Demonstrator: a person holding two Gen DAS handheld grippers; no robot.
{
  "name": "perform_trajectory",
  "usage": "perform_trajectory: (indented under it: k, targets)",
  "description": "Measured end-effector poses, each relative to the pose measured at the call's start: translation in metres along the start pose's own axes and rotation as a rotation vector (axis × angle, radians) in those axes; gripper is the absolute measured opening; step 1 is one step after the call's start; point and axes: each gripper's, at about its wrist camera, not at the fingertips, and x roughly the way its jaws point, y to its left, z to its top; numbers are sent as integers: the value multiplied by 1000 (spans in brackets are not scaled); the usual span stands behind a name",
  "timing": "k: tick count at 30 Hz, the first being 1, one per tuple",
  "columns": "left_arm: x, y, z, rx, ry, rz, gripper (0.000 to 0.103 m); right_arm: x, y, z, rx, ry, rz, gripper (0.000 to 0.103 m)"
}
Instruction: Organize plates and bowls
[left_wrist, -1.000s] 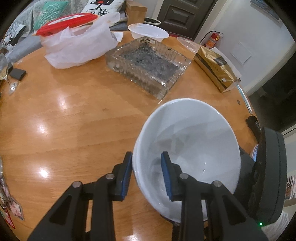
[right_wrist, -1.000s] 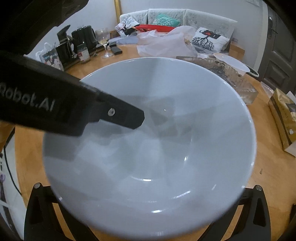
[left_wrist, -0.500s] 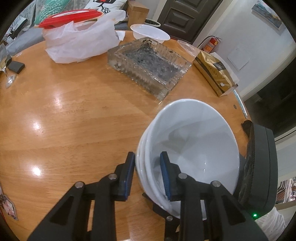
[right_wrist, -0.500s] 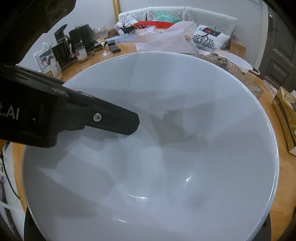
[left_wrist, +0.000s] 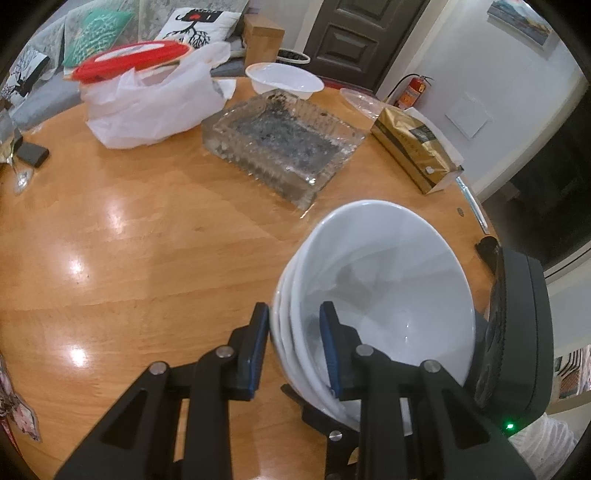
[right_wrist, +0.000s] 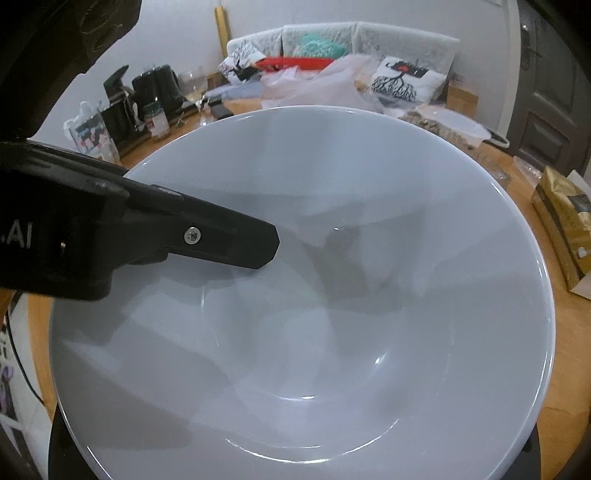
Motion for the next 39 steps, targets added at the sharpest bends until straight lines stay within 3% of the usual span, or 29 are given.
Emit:
perform_trajectory:
  k: [25,39]
  targets:
    - [-44,-57,-20,70,-49,-6,25,-65,1,-17,-5,-31,-53,102]
    - [-63,-112,-37,130,-72,-19,25,-112,-5,-40,12,-53,-100,102]
